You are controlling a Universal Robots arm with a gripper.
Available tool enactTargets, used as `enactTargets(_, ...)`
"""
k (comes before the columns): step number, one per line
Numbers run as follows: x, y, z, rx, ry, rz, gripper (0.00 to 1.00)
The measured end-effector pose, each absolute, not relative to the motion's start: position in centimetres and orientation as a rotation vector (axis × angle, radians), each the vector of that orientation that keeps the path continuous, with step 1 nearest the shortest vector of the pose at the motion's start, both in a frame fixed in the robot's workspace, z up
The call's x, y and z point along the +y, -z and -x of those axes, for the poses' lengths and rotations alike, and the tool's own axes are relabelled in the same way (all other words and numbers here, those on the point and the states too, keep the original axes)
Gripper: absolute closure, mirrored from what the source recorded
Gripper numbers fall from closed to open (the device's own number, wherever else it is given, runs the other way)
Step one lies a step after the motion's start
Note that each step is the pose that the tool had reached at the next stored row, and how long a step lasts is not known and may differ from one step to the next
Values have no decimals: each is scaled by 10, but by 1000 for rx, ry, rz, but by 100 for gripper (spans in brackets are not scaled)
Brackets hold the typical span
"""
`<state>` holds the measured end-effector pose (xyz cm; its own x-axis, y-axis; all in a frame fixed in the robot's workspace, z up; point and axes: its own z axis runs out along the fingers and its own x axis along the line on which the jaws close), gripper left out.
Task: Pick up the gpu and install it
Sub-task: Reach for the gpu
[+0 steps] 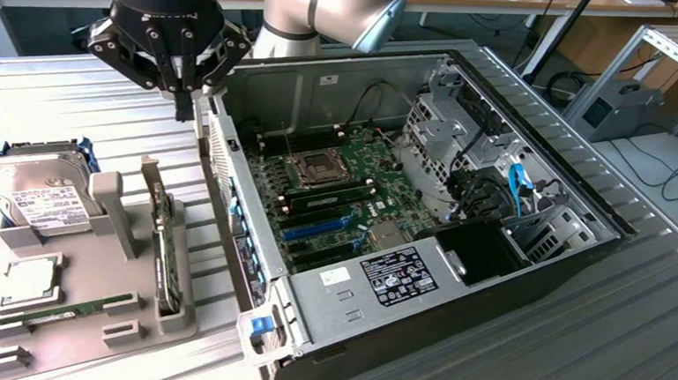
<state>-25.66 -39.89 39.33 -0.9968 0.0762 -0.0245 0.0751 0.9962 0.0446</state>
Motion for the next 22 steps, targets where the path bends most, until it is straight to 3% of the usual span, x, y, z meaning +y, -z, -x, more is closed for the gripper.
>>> enactTargets(22, -404, -393, 263, 3112, -68, -118, 89)
